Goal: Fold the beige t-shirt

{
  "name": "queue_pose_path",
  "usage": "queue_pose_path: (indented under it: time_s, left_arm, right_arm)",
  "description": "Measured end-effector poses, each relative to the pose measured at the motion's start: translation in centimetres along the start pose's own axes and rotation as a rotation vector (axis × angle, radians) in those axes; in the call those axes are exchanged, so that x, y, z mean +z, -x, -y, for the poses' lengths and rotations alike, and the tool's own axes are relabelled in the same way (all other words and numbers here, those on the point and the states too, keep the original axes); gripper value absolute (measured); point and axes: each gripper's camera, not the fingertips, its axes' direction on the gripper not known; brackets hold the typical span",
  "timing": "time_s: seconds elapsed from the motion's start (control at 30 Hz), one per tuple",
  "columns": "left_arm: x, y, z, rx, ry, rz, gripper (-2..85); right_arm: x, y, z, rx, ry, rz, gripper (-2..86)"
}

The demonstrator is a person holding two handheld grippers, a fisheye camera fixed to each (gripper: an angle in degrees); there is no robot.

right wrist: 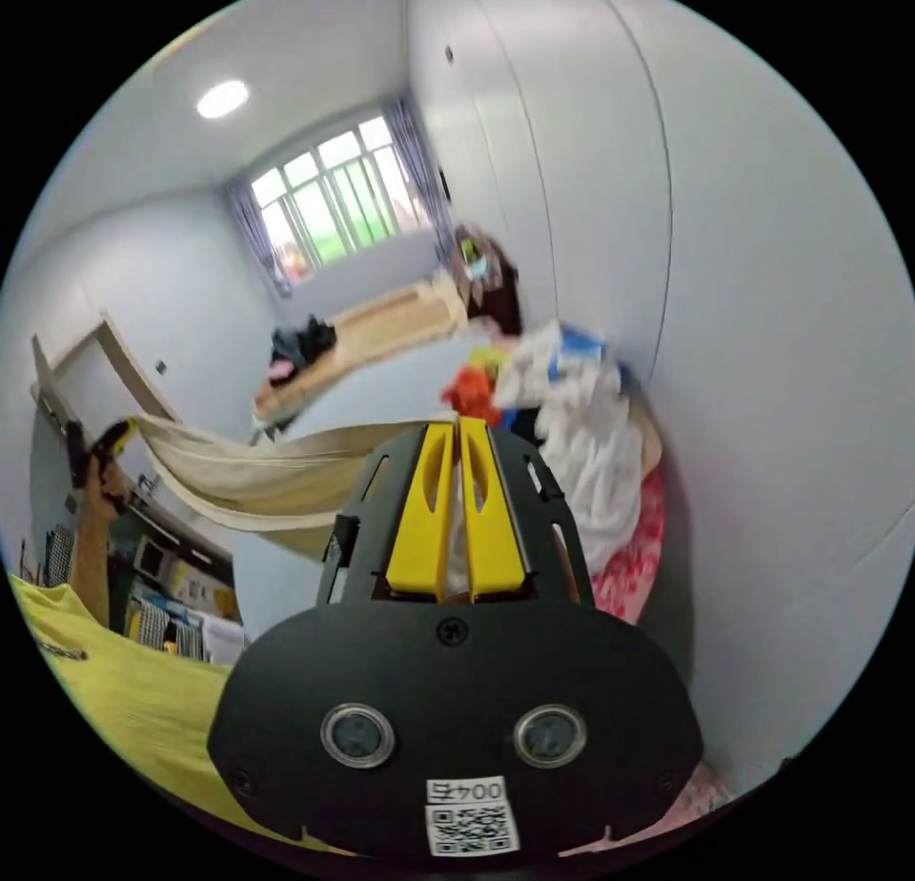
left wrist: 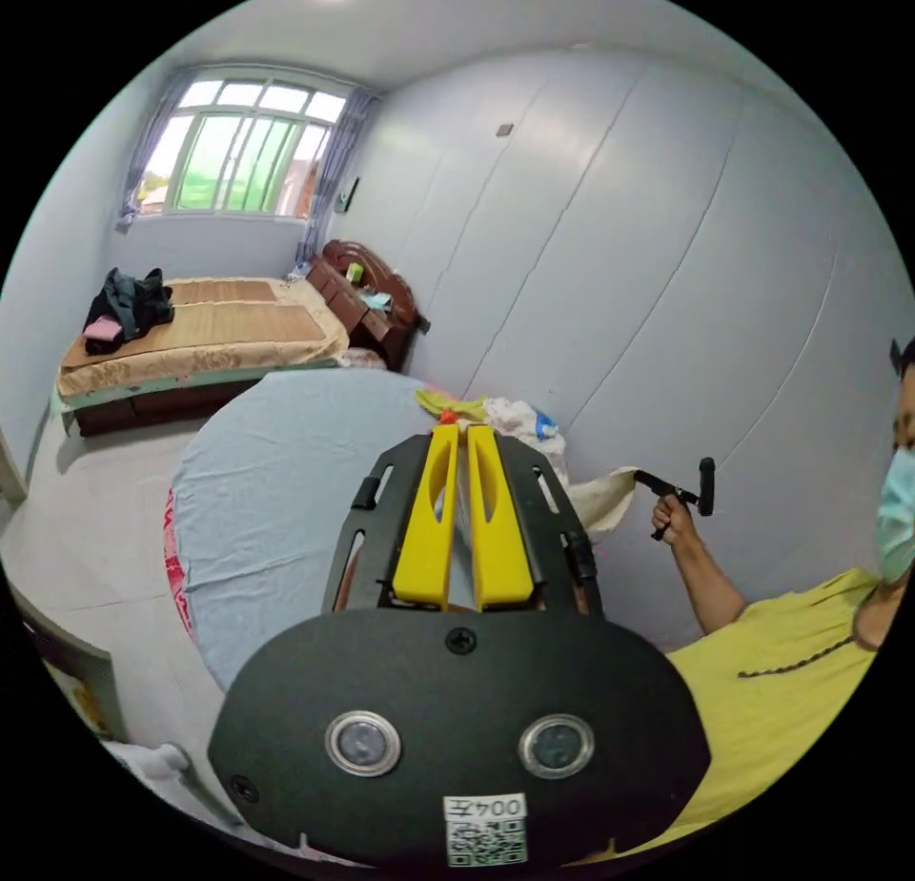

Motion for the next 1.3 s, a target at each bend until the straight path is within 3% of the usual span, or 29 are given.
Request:
queue_pose_path:
  time_s: [0.17, 0.37, 0.9, 1.1, 1.3]
  left_arm:
    - [-10.4, 0.1, 5.4, 0.020, -0.184, -0.109, 1.7]
    - [-20.4, -1.6, 8.6, 0.102, -0.286, -0.094, 1.7]
    - [-37.8, -9.6, 1.9, 0.283, -0.395, -0.079, 1.9]
    - [-37.3, -7.7, 4.4, 0.247, -0.406, -0.016, 1.8]
    - [-27.9, 4.6, 10.2, 0.041, -0.232, -0.016, 1.8]
  right_arm:
    - [-12.7, 6.7, 13.4, -0.170, -0.259, 0.054, -0.6]
    - [-17.9, 14.0, 19.9, -0.321, -0.321, 0.005, -0.7]
    - [-26.3, 15.6, 16.5, -0.364, -0.438, 0.281, -0.7]
    - [-22.7, 16.0, 19.1, -0.358, -0.413, 0.354, -0.7]
    - [-6.5, 16.0, 25.5, -0.277, -0.161, 0.329, -0.6]
